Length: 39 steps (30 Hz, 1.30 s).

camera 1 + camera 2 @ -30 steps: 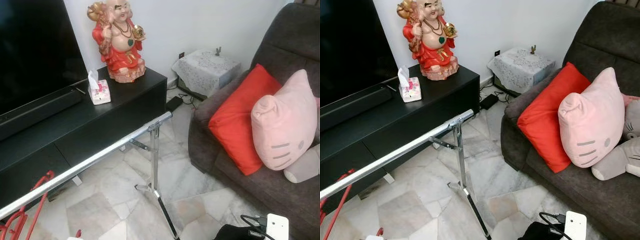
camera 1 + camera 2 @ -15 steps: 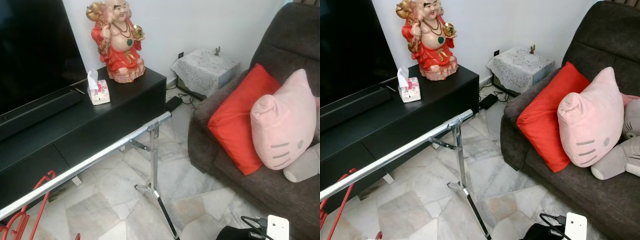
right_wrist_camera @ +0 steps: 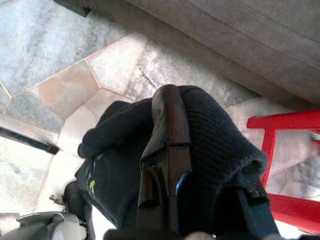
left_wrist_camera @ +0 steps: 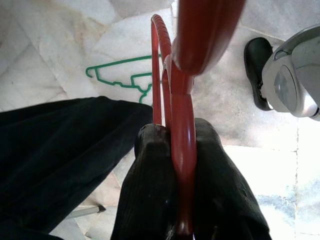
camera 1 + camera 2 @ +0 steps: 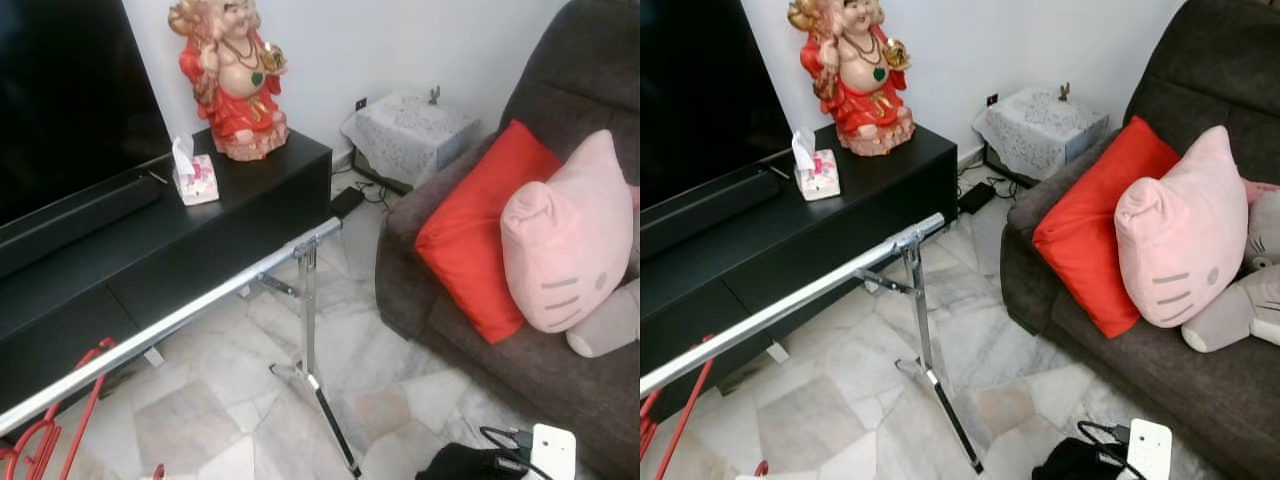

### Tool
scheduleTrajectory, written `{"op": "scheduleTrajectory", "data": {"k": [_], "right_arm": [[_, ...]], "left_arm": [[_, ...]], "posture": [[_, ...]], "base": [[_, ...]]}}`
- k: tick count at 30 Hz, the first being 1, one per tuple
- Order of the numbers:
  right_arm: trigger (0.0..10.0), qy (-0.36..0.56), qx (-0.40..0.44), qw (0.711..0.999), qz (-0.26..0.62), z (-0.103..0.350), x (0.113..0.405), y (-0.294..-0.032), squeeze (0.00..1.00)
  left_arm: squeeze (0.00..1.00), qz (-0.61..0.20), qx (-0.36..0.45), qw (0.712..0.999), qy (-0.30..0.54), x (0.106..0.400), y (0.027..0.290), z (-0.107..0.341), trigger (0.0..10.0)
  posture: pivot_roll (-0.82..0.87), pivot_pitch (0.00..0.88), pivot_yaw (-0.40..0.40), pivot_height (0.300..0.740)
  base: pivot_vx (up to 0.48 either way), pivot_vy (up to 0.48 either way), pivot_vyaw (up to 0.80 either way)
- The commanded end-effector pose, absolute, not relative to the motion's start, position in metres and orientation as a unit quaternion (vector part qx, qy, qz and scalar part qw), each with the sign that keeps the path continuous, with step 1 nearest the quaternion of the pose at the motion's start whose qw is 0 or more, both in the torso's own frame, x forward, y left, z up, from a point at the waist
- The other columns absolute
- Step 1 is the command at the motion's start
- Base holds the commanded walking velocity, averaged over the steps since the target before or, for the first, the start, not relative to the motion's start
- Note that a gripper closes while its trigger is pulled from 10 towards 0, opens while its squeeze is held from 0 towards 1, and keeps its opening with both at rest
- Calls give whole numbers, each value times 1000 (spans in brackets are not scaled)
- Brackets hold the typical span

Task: Hang hanger

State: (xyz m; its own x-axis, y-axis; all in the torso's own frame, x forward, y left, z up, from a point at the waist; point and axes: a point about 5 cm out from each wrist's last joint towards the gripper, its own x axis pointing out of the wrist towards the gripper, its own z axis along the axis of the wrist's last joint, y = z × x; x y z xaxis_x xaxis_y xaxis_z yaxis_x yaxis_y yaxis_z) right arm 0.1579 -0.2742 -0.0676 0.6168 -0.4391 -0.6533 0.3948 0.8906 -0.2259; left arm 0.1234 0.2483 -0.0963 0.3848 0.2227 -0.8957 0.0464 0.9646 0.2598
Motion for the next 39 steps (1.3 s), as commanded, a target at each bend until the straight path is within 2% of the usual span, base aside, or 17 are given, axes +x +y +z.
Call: {"op": "scheduleTrajectory", "data": {"k": [1, 25, 31, 39], "right_arm": [[10000, 376, -22, 894, -242, -70, 153, -275, 0], [10000, 352, -26, 904, -242, -65, 162, -273, 0], [10000, 355, -24, 904, -239, -66, 162, -272, 0], [10000, 359, -17, 901, -245, -66, 159, -274, 0]], "left_arm": [[0, 47, 126, 818, 559, 117, 249, -98, 10000], [0, 48, 123, 819, 558, 118, 251, -97, 10000], [0, 46, 124, 819, 559, 118, 252, -97, 10000], [0, 47, 124, 819, 558, 119, 253, -96, 10000]], "posture": [[-65, 0, 17, 740], [-59, 0, 28, 740], [-59, 0, 31, 740], [-59, 0, 33, 740]], "base": [[-262, 0, 0], [-296, 0, 0], [-301, 0, 651], [-300, 0, 0]]}}
